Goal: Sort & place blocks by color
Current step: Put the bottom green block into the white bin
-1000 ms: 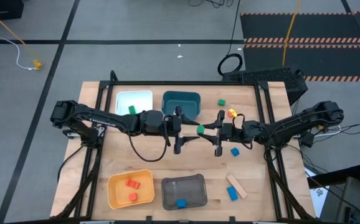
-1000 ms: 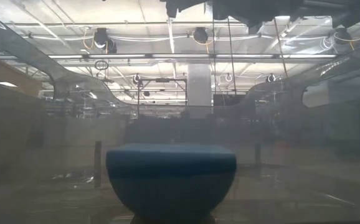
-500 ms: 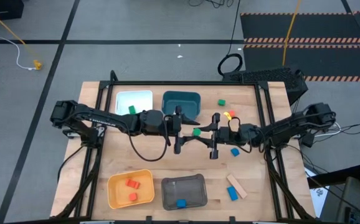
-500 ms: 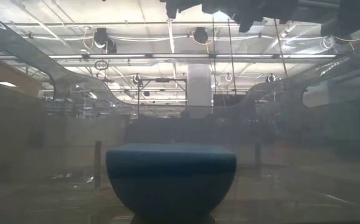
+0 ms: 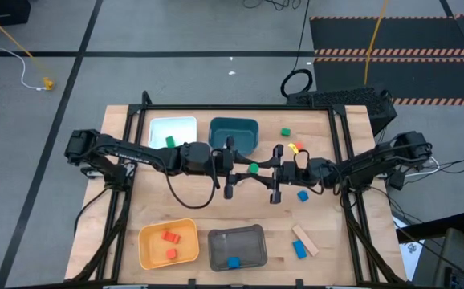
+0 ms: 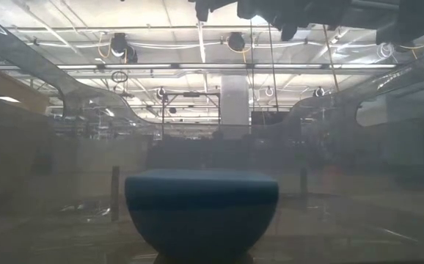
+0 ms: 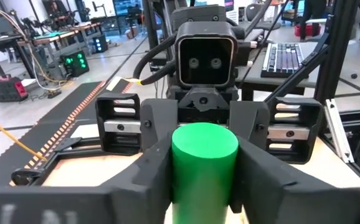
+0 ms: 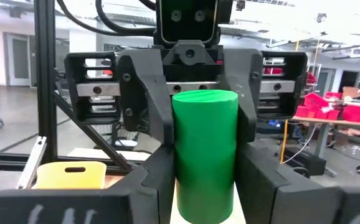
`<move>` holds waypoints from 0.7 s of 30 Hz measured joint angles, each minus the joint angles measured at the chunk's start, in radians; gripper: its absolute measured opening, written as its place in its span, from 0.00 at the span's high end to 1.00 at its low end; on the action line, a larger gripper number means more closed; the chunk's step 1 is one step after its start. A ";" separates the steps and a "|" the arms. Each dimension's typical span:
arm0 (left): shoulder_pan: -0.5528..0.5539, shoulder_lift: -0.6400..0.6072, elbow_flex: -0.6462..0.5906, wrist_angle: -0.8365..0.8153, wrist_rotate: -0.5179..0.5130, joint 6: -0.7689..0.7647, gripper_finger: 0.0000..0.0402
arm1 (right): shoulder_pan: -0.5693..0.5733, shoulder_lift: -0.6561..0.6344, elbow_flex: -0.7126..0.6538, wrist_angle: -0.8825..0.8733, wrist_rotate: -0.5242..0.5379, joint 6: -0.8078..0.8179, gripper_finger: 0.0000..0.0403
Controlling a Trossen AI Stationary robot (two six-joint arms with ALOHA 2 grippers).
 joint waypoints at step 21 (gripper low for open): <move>0.007 -0.001 0.000 -0.012 0.047 -0.076 0.67 | 0.000 -0.021 0.000 -0.122 0.002 0.077 0.63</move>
